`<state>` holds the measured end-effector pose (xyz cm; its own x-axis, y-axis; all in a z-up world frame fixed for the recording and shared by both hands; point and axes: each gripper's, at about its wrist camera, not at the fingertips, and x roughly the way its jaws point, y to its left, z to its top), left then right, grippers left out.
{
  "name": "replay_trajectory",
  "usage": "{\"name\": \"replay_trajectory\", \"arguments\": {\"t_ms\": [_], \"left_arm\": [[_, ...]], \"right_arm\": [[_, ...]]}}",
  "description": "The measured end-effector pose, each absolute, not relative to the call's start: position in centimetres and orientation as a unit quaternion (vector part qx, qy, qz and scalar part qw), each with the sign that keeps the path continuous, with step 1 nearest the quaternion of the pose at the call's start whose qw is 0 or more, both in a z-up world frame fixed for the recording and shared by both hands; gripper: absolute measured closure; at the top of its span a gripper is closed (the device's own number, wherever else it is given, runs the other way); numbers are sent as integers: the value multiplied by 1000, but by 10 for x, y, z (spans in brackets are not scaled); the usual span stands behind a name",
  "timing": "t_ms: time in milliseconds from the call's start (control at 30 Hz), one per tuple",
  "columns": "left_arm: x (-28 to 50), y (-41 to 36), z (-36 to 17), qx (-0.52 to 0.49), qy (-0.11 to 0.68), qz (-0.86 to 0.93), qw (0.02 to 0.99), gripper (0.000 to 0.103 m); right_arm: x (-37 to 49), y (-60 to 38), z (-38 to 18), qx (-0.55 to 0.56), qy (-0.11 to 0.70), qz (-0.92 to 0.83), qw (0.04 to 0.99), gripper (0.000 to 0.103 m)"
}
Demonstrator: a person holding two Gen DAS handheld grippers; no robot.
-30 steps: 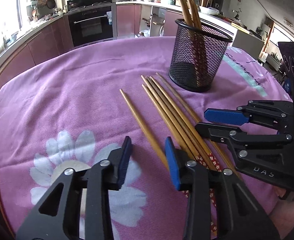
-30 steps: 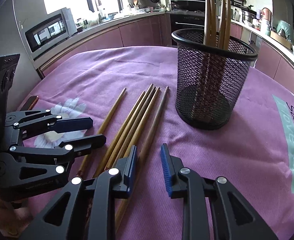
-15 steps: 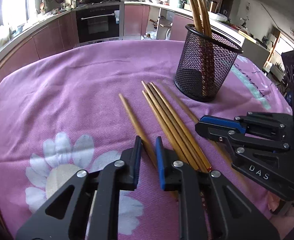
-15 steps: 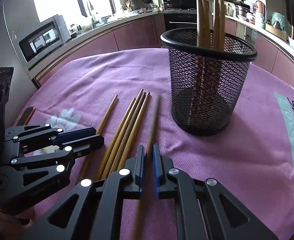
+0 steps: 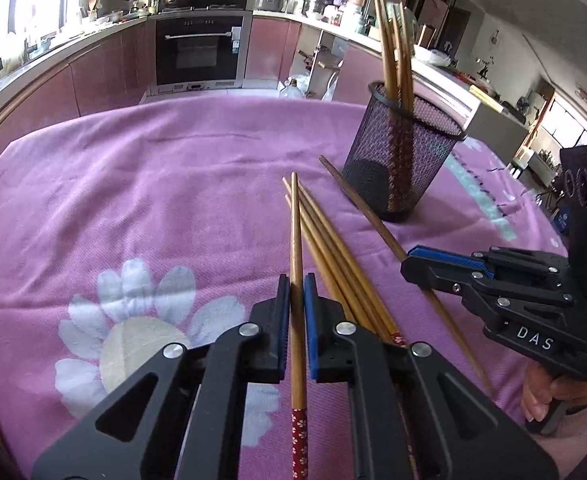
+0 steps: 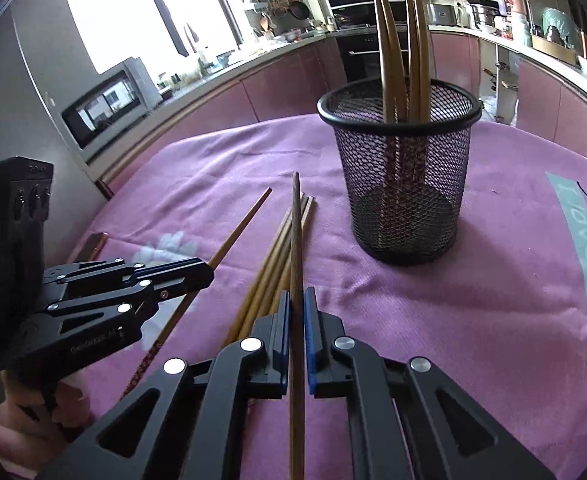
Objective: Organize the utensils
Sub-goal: 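Close the left tool on a chopstick while the right tool grasps another, then lift the left tool's chopstick upright into the mesh cup while the right tool inserts its own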
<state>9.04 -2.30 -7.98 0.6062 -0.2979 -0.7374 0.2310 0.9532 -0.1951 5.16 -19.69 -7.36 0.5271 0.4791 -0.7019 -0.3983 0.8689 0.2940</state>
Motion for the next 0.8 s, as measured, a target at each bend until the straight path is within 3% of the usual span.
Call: {"name": "replay_trajectory", "arguments": {"t_ms": [800], "left_arm": [[61, -19, -5, -77, 340, -231, 908, 95]], "right_arm": [[38, -230, -19, 97, 335, 280, 894, 98]]}}
